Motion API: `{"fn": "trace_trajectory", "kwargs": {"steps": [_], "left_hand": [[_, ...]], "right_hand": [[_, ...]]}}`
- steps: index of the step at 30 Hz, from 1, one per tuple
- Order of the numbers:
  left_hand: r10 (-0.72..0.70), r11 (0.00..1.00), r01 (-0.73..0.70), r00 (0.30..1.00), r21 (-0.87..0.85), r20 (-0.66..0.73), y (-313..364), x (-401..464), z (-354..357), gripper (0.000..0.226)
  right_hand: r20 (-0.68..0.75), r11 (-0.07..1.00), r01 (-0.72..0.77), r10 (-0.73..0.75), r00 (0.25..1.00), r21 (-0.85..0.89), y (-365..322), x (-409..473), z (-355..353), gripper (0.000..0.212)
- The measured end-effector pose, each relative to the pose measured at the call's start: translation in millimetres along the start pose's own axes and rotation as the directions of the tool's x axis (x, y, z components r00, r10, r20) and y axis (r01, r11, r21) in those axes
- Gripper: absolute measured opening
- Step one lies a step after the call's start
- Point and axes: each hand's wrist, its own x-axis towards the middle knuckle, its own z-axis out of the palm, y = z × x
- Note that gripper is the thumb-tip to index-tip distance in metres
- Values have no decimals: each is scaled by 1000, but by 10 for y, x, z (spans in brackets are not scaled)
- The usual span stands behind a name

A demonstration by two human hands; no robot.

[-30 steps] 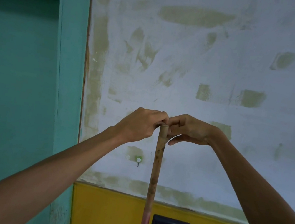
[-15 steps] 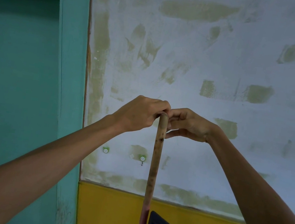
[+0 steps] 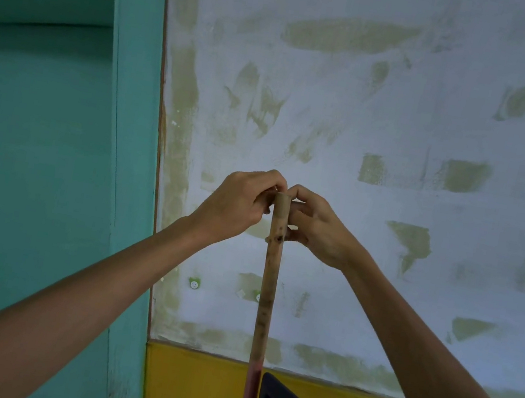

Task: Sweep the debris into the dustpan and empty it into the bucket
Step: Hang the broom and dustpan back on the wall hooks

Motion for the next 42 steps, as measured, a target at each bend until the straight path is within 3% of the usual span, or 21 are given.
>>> {"fn": "trace_trajectory", "kwargs": {"steps": [5, 7, 10, 13, 16, 21, 23, 28, 32, 35, 39, 42], "left_hand": [[-118, 987, 116, 993, -110, -15, -52, -70, 27, 12], [-233, 951, 227, 973, -209, -5, -43, -102, 54, 7], [-473, 743, 469, 873, -478, 122, 7, -87, 60, 12], [-579, 579, 606, 777, -545, 248, 69, -29, 59, 18], [-627, 440, 684, 698, -581, 347, 110, -30, 59, 26], [-612, 246, 733, 625, -634, 485, 188, -49, 112, 30], [-619, 248, 744, 614, -621, 490, 191, -20, 115, 31], [-584, 204, 726, 628, -656, 514, 132, 26, 87, 31], [-491, 253, 697, 690, -671, 532, 72, -5, 41, 9], [-473, 311, 688, 711, -655, 521, 82, -159, 167, 12], [-570, 367, 745, 654, -558, 498, 120, -425, 486, 17], [-625, 313, 798, 581, -515, 522, 73, -638, 707, 14]], "right_hand": [[-12, 998, -9, 10, 1000, 65, 83, 10, 69, 12], [-27, 990, -28, 32, 999, 137, 121, 4, 110, 10], [-69, 971, -48, 66, 995, 234, 180, 12, 170, 14], [-140, 978, -37, 67, 988, 207, 191, 24, 179, 15], [-187, 986, -27, 57, 981, 164, 159, -10, 168, 22], [-289, 998, -11, 30, 957, 66, 89, -52, 119, 29], [-277, 999, -17, 2, 961, -52, 32, -38, 116, 28], [-303, 989, -93, 54, 951, -116, -66, 23, 73, 22], [-244, 976, -157, 117, 963, -150, -169, 70, 6, 25], [-189, 958, -222, 188, 964, -179, -91, 1, -19, 27], [-139, 927, -339, 319, 937, -162, 264, -196, 14, 24], [-104, 892, -422, 409, 906, -163, 573, -324, 4, 23]]}}
